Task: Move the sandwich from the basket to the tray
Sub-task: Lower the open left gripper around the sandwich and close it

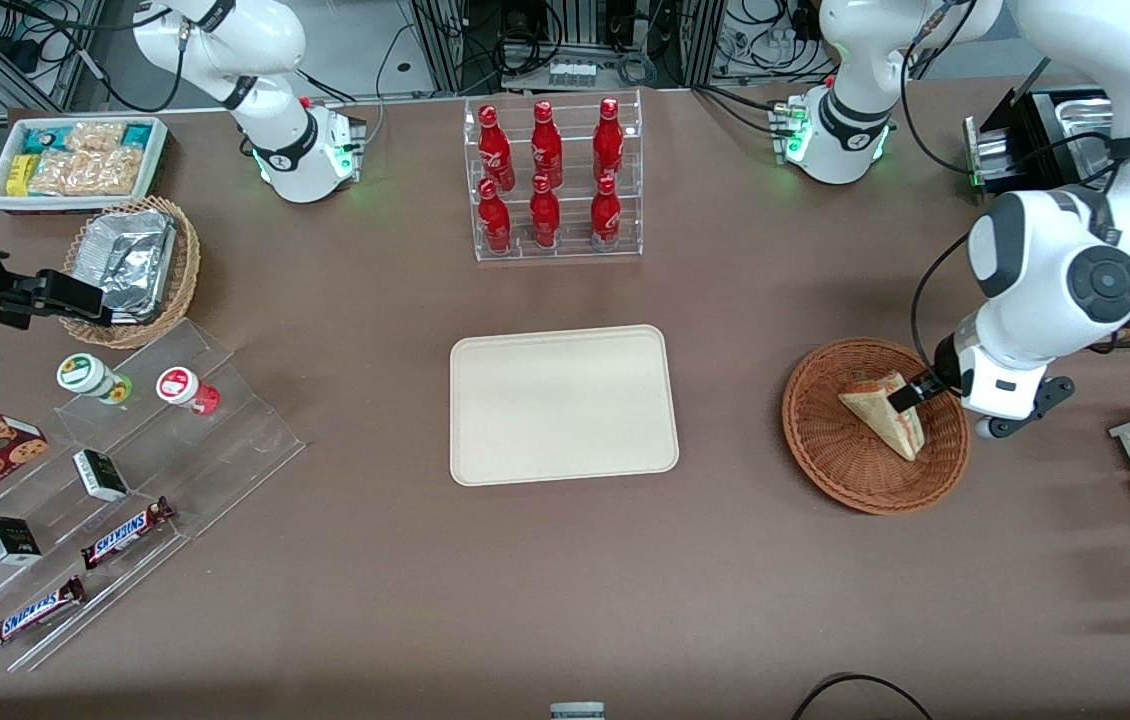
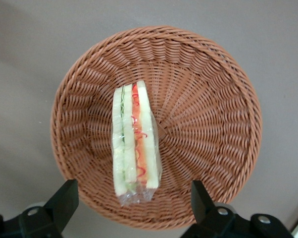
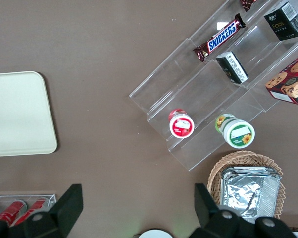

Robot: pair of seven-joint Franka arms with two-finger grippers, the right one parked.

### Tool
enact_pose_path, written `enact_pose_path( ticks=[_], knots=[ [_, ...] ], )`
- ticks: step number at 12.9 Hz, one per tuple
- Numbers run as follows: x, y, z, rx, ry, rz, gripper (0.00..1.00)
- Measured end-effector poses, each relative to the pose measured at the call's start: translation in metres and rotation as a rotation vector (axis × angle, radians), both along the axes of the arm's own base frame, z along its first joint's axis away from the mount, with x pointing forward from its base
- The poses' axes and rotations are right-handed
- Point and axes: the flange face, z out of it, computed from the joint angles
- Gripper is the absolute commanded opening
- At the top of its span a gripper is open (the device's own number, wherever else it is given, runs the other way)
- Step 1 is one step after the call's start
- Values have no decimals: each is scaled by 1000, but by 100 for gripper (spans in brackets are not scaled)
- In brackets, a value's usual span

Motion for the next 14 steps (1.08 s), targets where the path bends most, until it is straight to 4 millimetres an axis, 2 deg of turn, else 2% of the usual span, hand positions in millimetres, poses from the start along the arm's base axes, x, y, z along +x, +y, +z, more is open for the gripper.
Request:
enact_pose_path(
  ticks=[5, 9, 14],
  knots=[
    [-8, -3, -16, 2, -14, 98, 100],
    [-8, -3, -28, 2, -9, 105, 100],
    [-7, -3, -54, 1, -5, 107, 100]
  ],
)
